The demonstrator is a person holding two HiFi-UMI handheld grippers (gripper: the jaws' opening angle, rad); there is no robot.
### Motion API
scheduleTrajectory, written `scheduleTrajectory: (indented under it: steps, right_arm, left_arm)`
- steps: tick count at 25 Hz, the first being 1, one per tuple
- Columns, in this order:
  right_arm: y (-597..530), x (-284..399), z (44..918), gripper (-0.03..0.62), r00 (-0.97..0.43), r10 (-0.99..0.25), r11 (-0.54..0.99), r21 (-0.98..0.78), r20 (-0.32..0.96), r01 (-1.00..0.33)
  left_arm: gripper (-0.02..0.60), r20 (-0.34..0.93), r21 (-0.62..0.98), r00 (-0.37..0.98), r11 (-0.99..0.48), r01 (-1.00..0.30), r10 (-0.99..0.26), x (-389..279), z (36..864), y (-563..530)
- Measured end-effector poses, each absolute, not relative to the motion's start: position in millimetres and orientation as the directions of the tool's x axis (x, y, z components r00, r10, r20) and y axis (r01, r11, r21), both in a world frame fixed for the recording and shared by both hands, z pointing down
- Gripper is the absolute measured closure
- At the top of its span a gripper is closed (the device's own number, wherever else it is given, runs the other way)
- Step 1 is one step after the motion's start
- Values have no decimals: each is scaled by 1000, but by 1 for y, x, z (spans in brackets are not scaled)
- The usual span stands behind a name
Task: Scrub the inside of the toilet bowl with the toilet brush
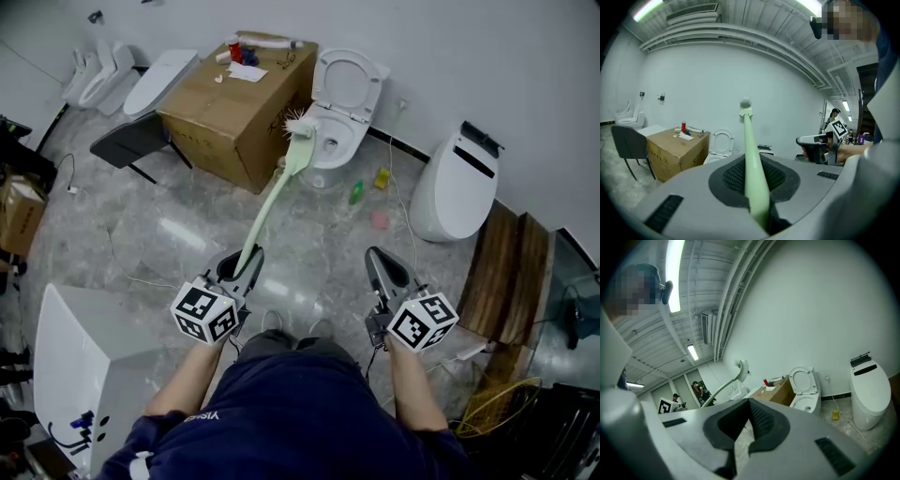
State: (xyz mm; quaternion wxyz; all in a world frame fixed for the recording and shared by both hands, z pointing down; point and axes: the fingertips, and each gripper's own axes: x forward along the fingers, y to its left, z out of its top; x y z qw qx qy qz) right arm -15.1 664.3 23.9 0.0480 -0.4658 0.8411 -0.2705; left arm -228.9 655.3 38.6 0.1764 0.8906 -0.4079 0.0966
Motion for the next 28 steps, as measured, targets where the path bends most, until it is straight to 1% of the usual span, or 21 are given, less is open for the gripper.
scheduleTrajectory:
  steps: [12,28]
  right_arm:
    - [680,20,25,594,-587,-793,451,-492,160,-744]
    - [676,31,32,594,-601,-782,451,-518,162,-726]
  left_arm:
    - [522,303,228,621,-577,-784,-723,-197,39,679]
    - [522,304,222,598,-555,-802,-741,-190,39,680]
